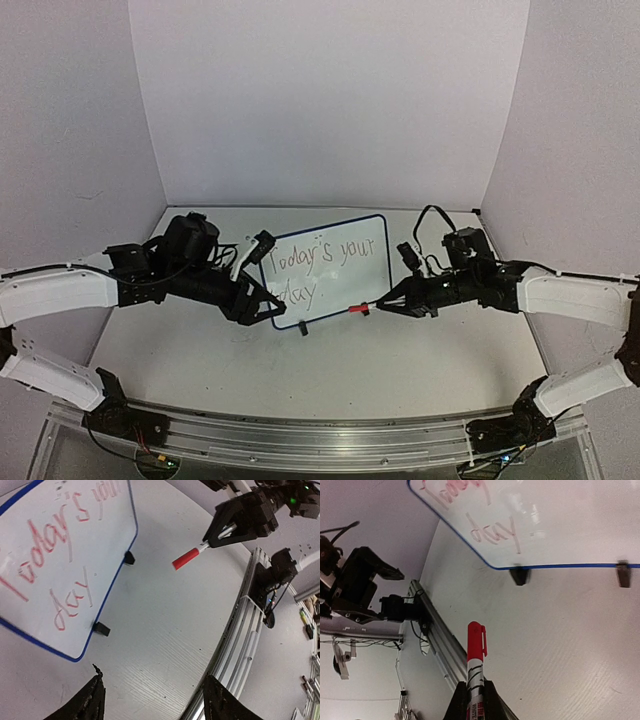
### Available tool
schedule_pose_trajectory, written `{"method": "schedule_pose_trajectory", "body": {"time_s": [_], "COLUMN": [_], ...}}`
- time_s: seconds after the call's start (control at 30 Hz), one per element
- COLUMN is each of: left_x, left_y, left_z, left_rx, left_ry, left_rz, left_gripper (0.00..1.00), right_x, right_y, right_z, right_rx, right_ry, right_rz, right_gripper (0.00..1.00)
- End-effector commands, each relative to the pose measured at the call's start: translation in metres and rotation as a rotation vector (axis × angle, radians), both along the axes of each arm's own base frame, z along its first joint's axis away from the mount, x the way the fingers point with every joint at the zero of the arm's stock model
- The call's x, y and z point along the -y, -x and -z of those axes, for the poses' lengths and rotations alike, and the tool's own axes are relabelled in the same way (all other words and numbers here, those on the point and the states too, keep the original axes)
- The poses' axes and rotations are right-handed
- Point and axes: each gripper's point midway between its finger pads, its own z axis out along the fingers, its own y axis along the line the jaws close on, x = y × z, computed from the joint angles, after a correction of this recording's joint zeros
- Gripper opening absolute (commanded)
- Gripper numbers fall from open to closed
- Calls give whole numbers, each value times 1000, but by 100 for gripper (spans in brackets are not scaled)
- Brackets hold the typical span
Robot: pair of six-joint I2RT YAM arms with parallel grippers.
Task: Write a sentence on the whiteboard
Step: Put down the whiteboard marker at the center of the board.
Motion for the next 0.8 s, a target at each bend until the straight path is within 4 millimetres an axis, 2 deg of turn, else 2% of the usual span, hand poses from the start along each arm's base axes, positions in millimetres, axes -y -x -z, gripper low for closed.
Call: {"method": "schedule_pose_trajectory", "body": {"time_s": [0.0,0.1,0.17,0.43,0.5,0.6,0.67,0.77], "left_x": [-55,-88,-104,-132,-138,-146,-152,-161], "left_y": [-40,-59,-69,-98,-104,-110,-114,-121], "left_z": [4,10,16,44,47,52,54,57], "left_rx": [-36,-62,-91,-134,-129,-133,-130,-136], "left_ry": [0,8,16,-5,-4,-2,-12,-20], "left_rz": [-324,-470,-536,-664,-695,-728,-748,-776], "left_gripper": [69,73,75,75,75,75,75,75], "right_x": [70,109,127,154,159,167,174,188], "right_y": [-34,-53,-65,-107,-113,-119,-121,-123], "right_z": [44,68,78,89,94,96,94,94], "right_rx": [-45,-94,-104,-78,-87,-81,-61,-39], "right_ry": [228,276,287,294,303,323,353,425], "right_rz": [247,364,410,462,470,489,507,539], "right_gripper": [0,0,0,1,9,28,44,60]}}
